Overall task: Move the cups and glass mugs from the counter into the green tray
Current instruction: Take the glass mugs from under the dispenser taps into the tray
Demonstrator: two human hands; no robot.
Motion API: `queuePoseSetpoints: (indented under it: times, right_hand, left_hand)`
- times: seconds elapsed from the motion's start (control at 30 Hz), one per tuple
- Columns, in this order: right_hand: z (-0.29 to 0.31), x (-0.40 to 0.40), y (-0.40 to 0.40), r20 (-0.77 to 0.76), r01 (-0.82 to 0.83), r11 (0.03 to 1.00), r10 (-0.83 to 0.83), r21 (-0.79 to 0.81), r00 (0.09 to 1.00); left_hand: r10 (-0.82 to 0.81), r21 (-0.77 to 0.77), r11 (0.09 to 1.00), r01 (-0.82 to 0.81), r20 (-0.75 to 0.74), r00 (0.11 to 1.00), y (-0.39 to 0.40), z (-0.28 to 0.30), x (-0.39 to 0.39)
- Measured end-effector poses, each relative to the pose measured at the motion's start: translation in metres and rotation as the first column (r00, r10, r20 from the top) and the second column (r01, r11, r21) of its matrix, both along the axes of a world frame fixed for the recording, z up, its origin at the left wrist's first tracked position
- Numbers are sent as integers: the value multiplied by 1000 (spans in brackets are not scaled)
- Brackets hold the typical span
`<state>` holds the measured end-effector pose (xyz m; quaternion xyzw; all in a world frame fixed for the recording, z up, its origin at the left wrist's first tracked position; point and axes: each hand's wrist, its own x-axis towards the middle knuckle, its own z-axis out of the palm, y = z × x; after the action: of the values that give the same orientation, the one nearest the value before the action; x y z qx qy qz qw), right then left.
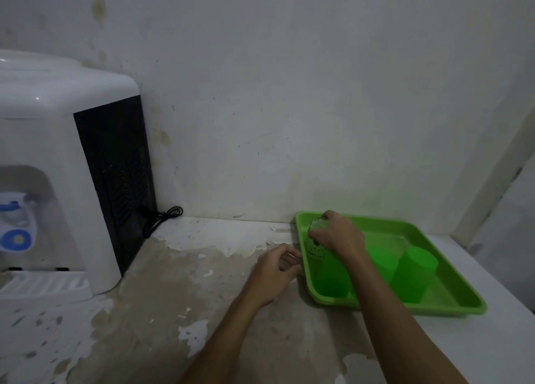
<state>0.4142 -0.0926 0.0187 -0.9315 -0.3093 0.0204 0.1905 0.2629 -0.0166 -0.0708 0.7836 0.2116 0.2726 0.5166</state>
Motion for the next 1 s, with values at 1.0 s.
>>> queuePoseSetpoints:
  times: [1.0]
  right_hand:
    - [-13, -231, 98, -100, -468, 603, 675, 647, 731]
  left_hand:
    - [361, 120, 918, -379, 148, 921, 43, 83, -261]
